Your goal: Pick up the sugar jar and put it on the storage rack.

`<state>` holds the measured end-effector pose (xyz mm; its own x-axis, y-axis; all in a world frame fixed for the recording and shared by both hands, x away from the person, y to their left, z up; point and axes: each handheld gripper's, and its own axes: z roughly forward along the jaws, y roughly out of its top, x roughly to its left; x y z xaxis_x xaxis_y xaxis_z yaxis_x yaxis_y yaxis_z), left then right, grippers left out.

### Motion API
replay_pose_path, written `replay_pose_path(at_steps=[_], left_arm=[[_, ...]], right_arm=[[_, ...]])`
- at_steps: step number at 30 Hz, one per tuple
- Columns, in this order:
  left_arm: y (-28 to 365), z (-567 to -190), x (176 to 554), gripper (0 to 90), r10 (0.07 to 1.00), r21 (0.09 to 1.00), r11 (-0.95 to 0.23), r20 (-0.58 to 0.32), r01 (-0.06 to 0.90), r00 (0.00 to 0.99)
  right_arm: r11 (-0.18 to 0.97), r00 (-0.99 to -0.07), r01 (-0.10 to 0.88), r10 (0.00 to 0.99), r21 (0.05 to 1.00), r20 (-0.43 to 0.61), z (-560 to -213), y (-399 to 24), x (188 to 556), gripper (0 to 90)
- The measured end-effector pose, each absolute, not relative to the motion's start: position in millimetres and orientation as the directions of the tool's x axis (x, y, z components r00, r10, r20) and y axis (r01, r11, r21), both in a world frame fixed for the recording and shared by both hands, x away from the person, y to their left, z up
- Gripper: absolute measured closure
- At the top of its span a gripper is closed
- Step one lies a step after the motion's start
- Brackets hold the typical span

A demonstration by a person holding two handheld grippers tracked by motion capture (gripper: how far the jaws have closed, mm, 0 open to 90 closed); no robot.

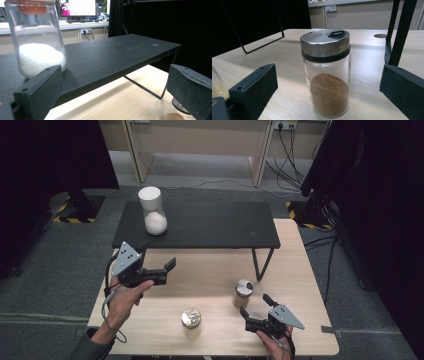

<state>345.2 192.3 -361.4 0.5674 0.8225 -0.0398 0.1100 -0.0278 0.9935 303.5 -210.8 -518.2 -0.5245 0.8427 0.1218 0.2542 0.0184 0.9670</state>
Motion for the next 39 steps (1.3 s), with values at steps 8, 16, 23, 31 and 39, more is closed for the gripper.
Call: replay_pose_path(at_steps=[8, 16, 23, 31, 39], left_arm=[[189, -370, 339, 0.4, 0.815, 0.993, -0.032, -0.041, 0.115, 0.579], [190, -386, 333, 0.5, 0.816, 0.991, -0.042, -0.04, 0.129, 0.577], [191, -401, 327, 0.5, 0.811, 0.99, -0.044, -0.042, 0.133, 0.584], [192, -414, 322, 0.5, 0.807, 0.99, -0.043, -0.044, 0.132, 0.589], [192, -428, 317, 0.4, 0.802, 0.989, -0.039, -0.054, 0.142, 0.595]], right_arm=[[0.018, -0.525, 0.254, 0.842, 0.967, 0.123, -518, -211, 303, 1.8], [0.017, -0.524, 0.255, 0.842, 0.967, 0.124, -518, -211, 303, 1.8], [0.015, -0.524, 0.254, 0.843, 0.967, 0.124, -518, -211, 303, 1.8], [0.014, -0.523, 0.252, 0.843, 0.968, 0.124, -518, -211, 304, 1.8], [0.012, -0.523, 0.25, 0.843, 0.968, 0.125, -518, -211, 303, 1.8]])
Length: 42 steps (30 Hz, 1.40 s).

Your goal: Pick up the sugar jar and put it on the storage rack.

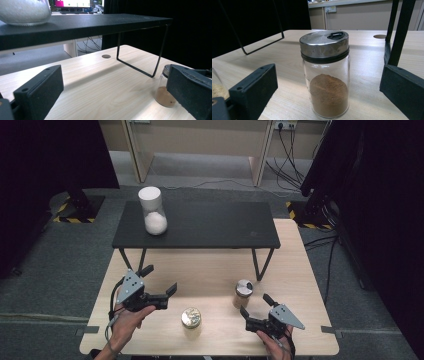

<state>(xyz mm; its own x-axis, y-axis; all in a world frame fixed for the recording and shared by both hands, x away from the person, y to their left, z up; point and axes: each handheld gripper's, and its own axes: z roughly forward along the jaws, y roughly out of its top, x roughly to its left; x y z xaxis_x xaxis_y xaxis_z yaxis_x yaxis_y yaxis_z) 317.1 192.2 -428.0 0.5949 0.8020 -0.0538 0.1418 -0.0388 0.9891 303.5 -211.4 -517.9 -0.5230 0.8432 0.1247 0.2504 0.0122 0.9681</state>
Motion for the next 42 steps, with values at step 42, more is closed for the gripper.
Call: replay_pose_path(at_steps=[42], left_arm=[[203, -489, 292, 0.4, 0.788, 0.986, -0.046, -0.061, 0.159, 0.612]], right_arm=[[0.013, -0.526, 0.248, 0.842, 0.969, 0.123, -518, -211, 303, 1.8]])
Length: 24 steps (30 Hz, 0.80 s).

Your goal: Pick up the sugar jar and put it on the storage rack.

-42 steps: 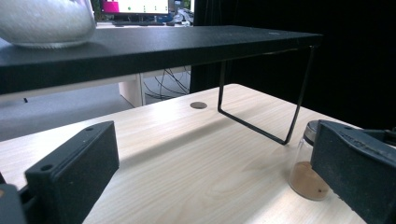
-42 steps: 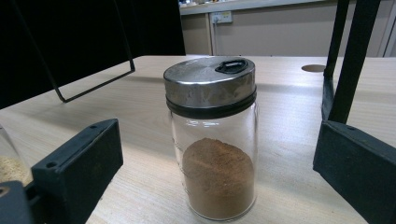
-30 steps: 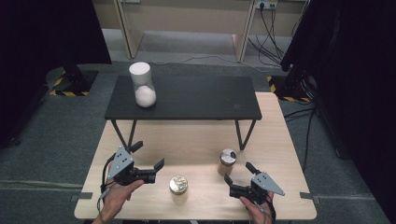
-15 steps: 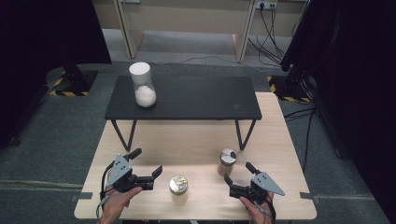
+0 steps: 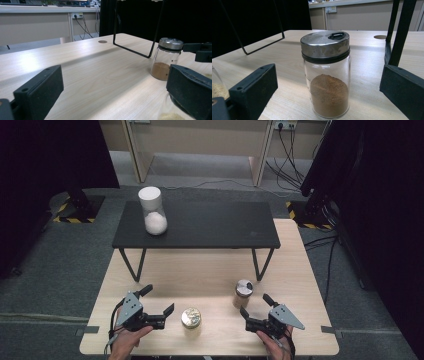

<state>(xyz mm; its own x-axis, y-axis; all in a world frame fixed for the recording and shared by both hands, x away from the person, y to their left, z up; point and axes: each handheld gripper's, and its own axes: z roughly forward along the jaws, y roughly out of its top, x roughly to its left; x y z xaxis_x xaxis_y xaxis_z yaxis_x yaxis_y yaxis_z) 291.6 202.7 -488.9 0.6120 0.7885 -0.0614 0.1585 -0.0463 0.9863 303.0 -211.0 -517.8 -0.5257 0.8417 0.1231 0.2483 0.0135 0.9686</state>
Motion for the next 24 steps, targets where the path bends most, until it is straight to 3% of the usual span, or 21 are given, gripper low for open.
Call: replay_pose_path(at_steps=[24], left_arm=[[204, -514, 283, 0.5, 0.789, 0.986, -0.067, -0.043, 0.155, 0.613]], right_arm=[[0.014, -0.528, 0.243, 0.841, 0.97, 0.121, -518, -211, 303, 1.8]])
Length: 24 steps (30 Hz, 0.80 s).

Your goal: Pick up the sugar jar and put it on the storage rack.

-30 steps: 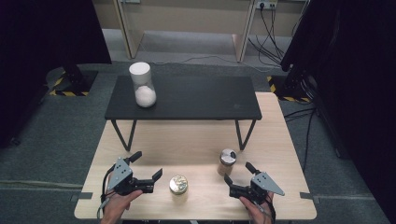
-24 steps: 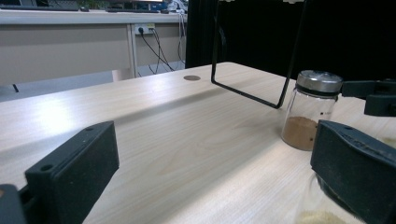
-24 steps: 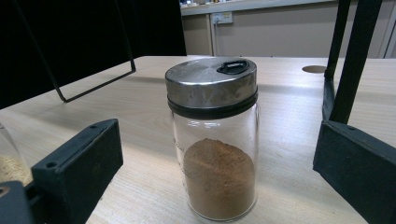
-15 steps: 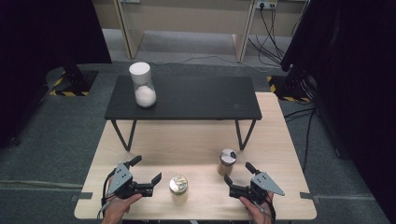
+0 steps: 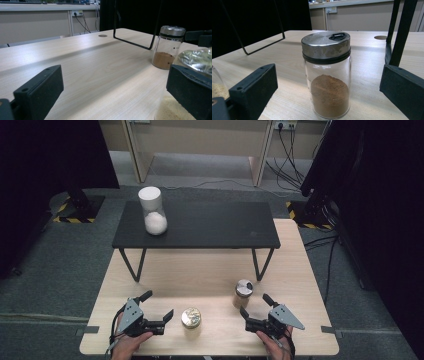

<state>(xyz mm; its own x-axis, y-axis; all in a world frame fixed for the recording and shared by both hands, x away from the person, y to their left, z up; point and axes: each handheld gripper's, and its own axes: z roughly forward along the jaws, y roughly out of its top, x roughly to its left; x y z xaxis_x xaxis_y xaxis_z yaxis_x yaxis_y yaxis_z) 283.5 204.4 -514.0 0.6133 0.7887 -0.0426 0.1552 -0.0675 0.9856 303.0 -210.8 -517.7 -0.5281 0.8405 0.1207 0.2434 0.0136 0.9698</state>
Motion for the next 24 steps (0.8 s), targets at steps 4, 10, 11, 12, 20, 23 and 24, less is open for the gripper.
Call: replay_pose_path(at_steps=[4, 10, 11, 12, 20, 23, 24], left_arm=[[204, -518, 281, 0.5, 0.787, 0.985, -0.073, -0.039, 0.156, 0.615], [204, -520, 278, 0.5, 0.788, 0.985, -0.077, -0.036, 0.157, 0.615], [204, -522, 277, 0.5, 0.789, 0.984, -0.079, -0.035, 0.157, 0.614], [204, -522, 277, 0.5, 0.789, 0.984, -0.079, -0.035, 0.157, 0.614], [203, -524, 270, 0.5, 0.786, 0.984, -0.084, -0.03, 0.154, 0.618], [203, -525, 268, 0.5, 0.785, 0.984, -0.084, -0.03, 0.154, 0.618], [203, -525, 268, 0.5, 0.785, 0.984, -0.085, -0.031, 0.156, 0.619]], right_arm=[[0.012, -0.528, 0.243, 0.841, 0.97, 0.122, -518, -211, 303, 1.8], [0.012, -0.528, 0.242, 0.84, 0.97, 0.121, -518, -211, 303, 1.8], [0.011, -0.528, 0.243, 0.84, 0.97, 0.123, -518, -211, 303, 1.8], [0.011, -0.528, 0.243, 0.84, 0.97, 0.123, -518, -211, 303, 1.8], [0.012, -0.535, 0.241, 0.836, 0.97, 0.123, -518, -211, 303, 1.8], [0.012, -0.536, 0.242, 0.835, 0.97, 0.123, -518, -211, 303, 1.8], [0.013, -0.537, 0.242, 0.834, 0.97, 0.123, -518, -211, 303, 1.8]])
